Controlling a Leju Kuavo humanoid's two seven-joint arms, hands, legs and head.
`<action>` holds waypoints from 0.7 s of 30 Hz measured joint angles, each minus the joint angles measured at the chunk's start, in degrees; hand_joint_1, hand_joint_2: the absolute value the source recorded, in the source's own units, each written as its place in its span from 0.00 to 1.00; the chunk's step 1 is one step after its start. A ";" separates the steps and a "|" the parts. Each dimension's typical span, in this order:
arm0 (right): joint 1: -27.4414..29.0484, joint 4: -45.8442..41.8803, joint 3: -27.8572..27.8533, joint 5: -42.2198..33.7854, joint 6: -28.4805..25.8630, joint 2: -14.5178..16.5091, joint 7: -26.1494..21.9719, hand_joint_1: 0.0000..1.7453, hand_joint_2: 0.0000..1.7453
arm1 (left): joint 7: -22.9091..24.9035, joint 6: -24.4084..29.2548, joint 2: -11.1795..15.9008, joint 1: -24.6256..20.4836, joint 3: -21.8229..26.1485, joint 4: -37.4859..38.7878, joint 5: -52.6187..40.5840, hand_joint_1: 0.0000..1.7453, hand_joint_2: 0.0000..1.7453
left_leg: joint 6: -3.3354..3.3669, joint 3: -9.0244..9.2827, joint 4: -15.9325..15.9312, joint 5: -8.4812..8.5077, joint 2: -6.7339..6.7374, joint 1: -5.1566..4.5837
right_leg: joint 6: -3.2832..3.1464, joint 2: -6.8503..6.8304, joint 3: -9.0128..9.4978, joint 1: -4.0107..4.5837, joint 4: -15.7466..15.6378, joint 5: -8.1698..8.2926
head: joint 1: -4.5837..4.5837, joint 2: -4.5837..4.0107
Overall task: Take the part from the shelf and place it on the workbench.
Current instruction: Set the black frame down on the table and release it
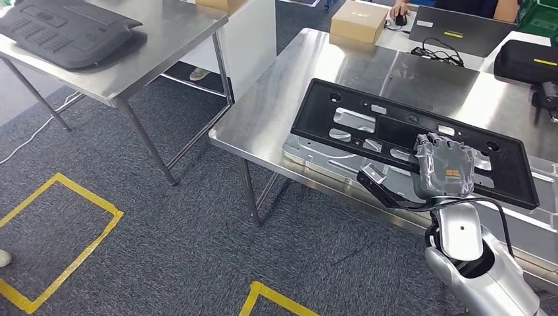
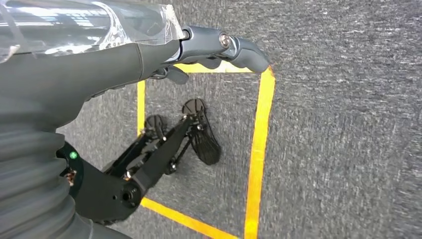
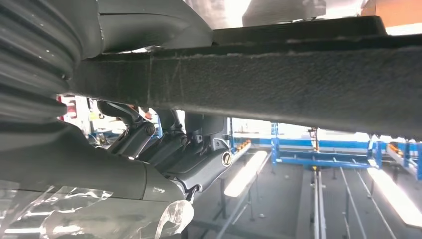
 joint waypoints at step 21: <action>0.50 0.87 -0.43 -2.86 -0.20 -0.12 0.23 1.00 1.00 | 0.77 0.43 0.32 0.05 0.16 -0.04 0.71 0.00 1.00 | -3.94 -5.42 6.80 0.29 0.09 1.31 | -1.70 0.06 7.54 -0.13 -12.93 4.73 | -0.07 -0.01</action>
